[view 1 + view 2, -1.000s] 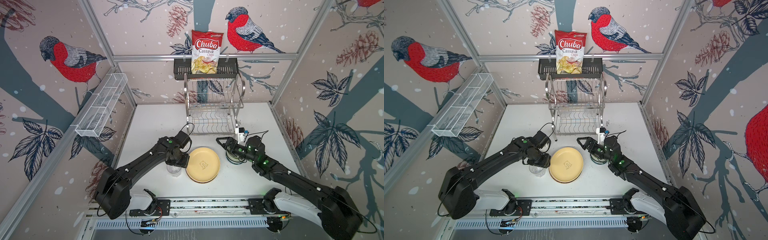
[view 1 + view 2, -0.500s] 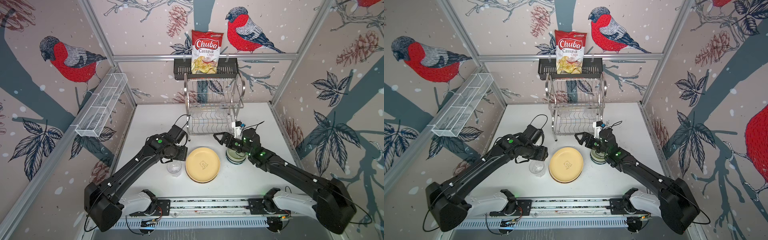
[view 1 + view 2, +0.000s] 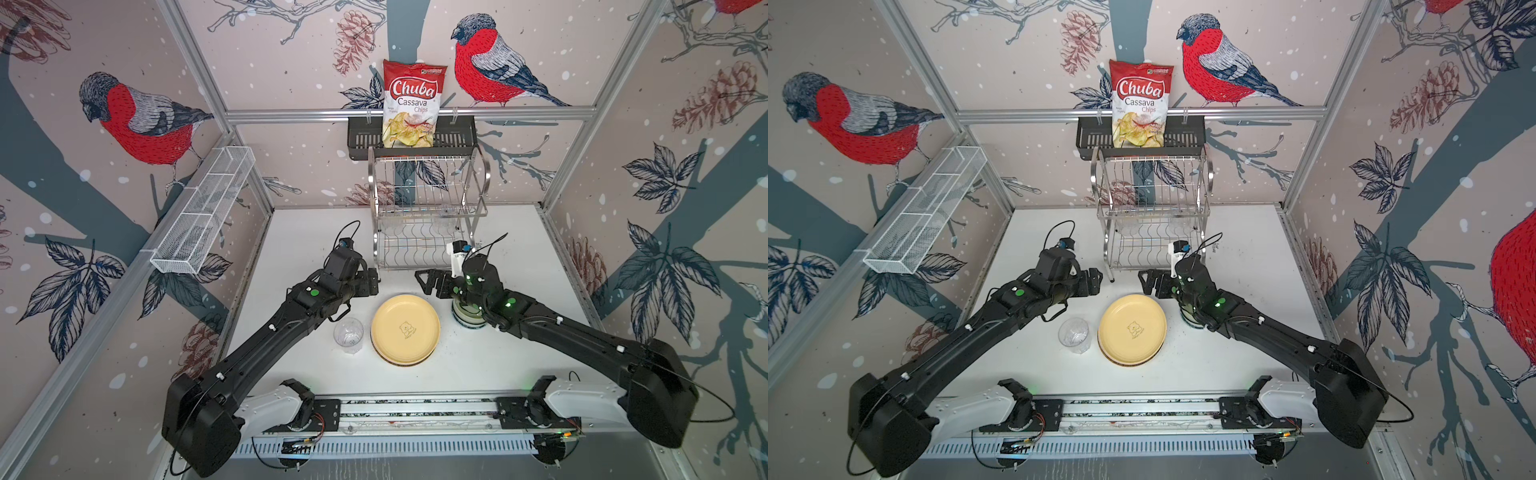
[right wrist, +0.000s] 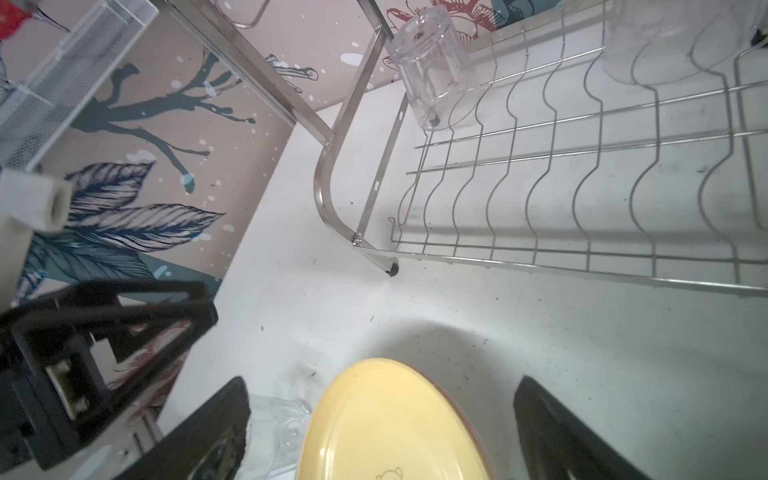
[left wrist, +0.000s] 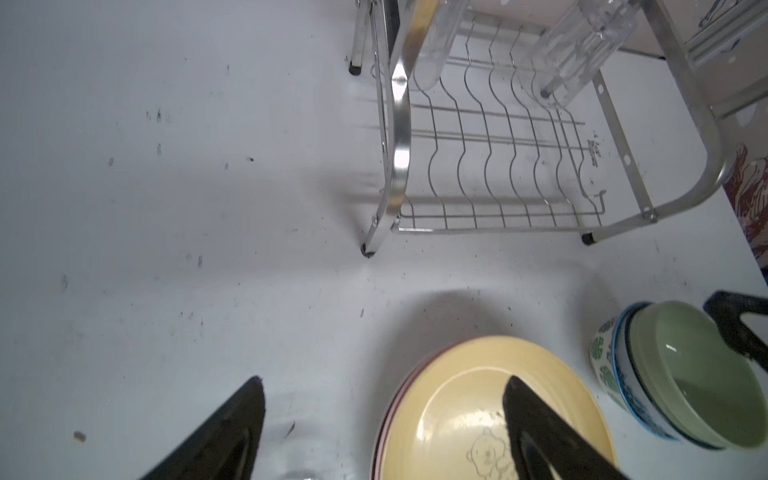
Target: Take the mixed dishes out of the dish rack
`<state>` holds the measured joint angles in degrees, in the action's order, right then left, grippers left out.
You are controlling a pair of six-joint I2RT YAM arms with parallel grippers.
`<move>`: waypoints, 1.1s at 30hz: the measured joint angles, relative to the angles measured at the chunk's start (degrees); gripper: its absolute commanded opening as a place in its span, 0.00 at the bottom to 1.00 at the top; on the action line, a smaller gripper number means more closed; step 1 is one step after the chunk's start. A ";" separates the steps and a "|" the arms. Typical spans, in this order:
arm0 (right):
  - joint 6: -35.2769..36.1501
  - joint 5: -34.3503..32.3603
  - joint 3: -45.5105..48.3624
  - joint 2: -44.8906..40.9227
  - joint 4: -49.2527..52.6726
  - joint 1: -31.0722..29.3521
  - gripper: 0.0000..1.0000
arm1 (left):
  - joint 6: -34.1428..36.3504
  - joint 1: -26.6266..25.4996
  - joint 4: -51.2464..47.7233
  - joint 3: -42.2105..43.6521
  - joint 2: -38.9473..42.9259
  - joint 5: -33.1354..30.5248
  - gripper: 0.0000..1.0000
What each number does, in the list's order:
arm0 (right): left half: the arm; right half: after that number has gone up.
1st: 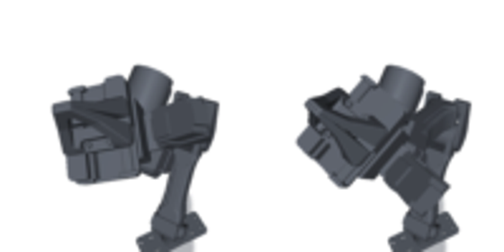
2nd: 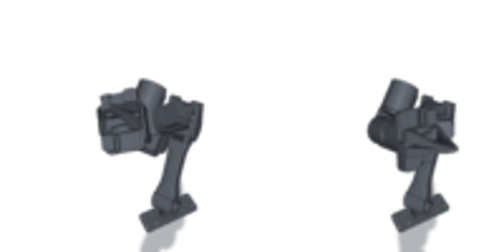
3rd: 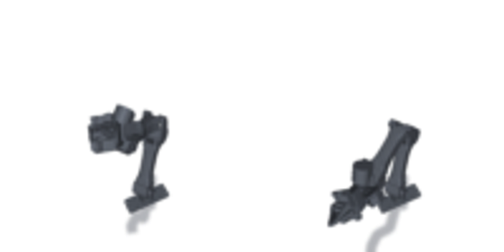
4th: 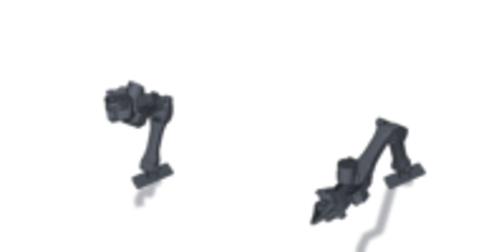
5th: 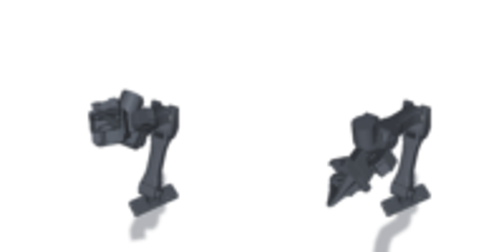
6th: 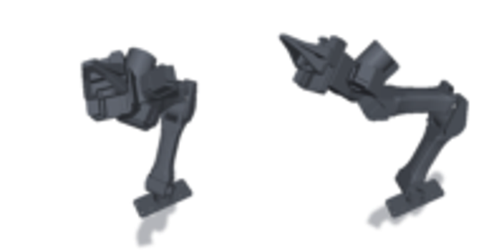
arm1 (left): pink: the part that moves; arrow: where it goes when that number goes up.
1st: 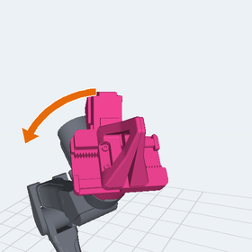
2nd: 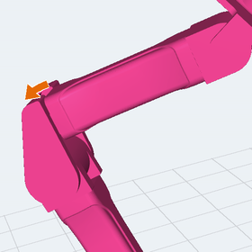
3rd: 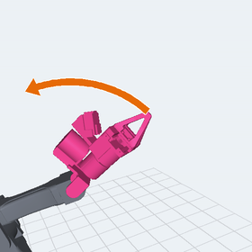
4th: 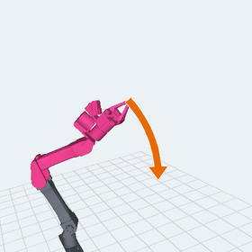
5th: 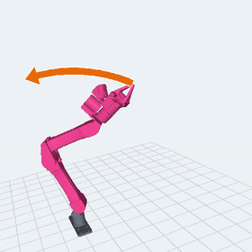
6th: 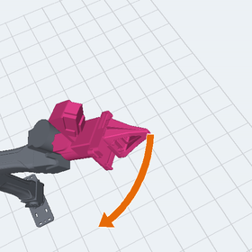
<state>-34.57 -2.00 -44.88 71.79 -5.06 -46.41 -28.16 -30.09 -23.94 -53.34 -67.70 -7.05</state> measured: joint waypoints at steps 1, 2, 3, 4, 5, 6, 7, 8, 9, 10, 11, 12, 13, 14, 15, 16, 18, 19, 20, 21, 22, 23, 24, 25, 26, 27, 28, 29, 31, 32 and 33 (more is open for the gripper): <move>0.48 -1.18 0.00 0.59 -0.22 -0.35 0.99 | 0.02 0.92 1.18 0.13 -1.14 0.61 0.96; 1.57 -2.56 0.00 1.33 -0.31 -0.66 0.99 | 0.07 1.92 2.27 0.20 -2.40 1.53 0.96; 2.34 -3.96 0.00 2.14 -0.24 -0.94 0.99 | 0.07 2.64 3.39 0.24 -3.76 2.14 0.96; 3.19 -4.94 0.00 2.67 -0.28 -1.07 0.99 | 0.07 3.08 4.33 0.28 -4.74 2.56 0.96; 3.98 -6.08 -0.02 3.37 -0.50 -1.22 0.99 | 0.11 3.61 5.20 0.31 -5.75 3.13 0.96; 5.03 -7.06 -0.24 4.26 -0.70 -1.31 0.99 | 0.13 4.17 5.99 0.31 -6.69 4.59 0.96; 6.03 -7.89 -0.57 5.22 -1.05 -1.38 0.99 | 0.13 4.85 6.82 0.31 -7.45 5.60 0.96; 7.02 -8.83 -1.05 6.54 -1.51 -1.44 0.99 | 0.11 5.75 7.67 0.28 -8.33 6.27 0.96; 8.17 -9.60 -1.68 7.98 -2.01 -1.46 0.99 | 0.11 6.51 8.35 0.26 -9.01 7.06 0.96; 9.35 -10.14 -2.43 9.33 -2.34 -1.51 1.00 | 0.09 7.06 8.96 0.15 -9.60 7.30 0.96; 10.75 -10.54 -3.48 10.95 -2.86 -1.51 1.00 | 0.09 7.34 10.03 0.15 -10.12 7.96 0.96; 12.13 -10.95 -4.70 12.72 -3.52 -1.53 0.99 | 0.11 7.43 11.43 0.15 -10.69 8.81 0.95; 13.33 -11.10 -5.86 14.23 -4.11 -1.51 0.99 | 0.13 7.43 12.66 0.15 -11.17 9.62 0.94; 14.58 -11.41 -7.21 15.85 -4.87 -1.51 1.00 | 0.15 7.43 14.25 0.17 -11.85 10.62 0.93; 15.80 -11.56 -8.48 17.44 -5.81 -1.51 0.99 | 0.20 7.43 15.69 0.17 -12.66 11.32 0.89; 16.83 -11.69 -9.49 18.82 -6.73 -1.42 1.00 | 0.28 7.43 17.00 0.15 -13.49 11.39 0.84; 18.36 -11.89 -11.02 21.35 -8.63 -1.01 0.99 | 0.74 7.48 18.47 -0.59 -15.78 11.54 0.73; 18.82 -11.93 -11.45 22.32 -9.62 -0.72 0.99 | 1.01 7.48 18.93 -1.03 -16.74 11.56 0.71; 19.61 -12.07 -11.89 23.32 -10.60 -0.28 0.99 | 1.22 7.48 19.43 -1.62 -17.90 11.89 0.70; 19.61 -12.11 -12.20 24.24 -11.56 0.15 1.00 | 1.22 7.48 20.00 -2.05 -18.84 12.02 0.69; 19.63 -12.11 -12.52 25.09 -12.35 0.52 0.99 | 1.22 7.48 20.41 -2.51 -19.76 12.48 0.68; 19.67 -12.11 -12.96 26.08 -13.29 0.96 0.99 | 1.22 7.48 20.90 -2.86 -20.68 12.87 0.68; 19.69 -12.13 -13.38 27.08 -14.36 1.33 0.99 | 1.29 7.48 21.40 -2.97 -21.46 12.87 0.67; 19.71 -12.11 -13.70 27.93 -15.10 1.60 1.00 | 1.42 7.48 21.53 -3.04 -22.05 12.94 0.66; 19.76 -12.09 -14.10 28.83 -15.76 1.81 0.99 | 1.46 7.48 21.27 -3.50 -22.67 12.98 0.64; 19.80 -12.11 -14.60 29.77 -16.26 1.97 0.99 | 1.49 7.48 21.31 -4.11 -23.21 12.98 0.61; 19.87 -12.04 -15.06 30.53 -16.81 2.21 0.99 | 1.51 7.48 21.55 -4.61 -23.52 12.98 0.59; 20.11 -12.00 -15.74 31.43 -17.31 2.36 0.99 | 1.64 7.48 21.94 -5.18 -23.80 12.98 0.57; 20.94 -11.63 -17.00 32.89 -18.14 2.78 0.99 | 1.68 7.48 22.56 -5.75 -24.28 12.98 0.51; 20.96 -11.47 -17.66 33.64 -18.58 3.02 0.99 | 1.73 7.48 22.67 -5.86 -24.65 12.96 0.48; 21.11 -11.39 -18.27 34.38 -19.08 3.28 1.00 | 1.84 7.48 22.62 -5.88 -24.90 12.94 0.42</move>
<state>-13.45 -13.39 -63.16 106.17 -24.14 -43.13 -26.33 -22.61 -1.32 -59.22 -92.60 5.89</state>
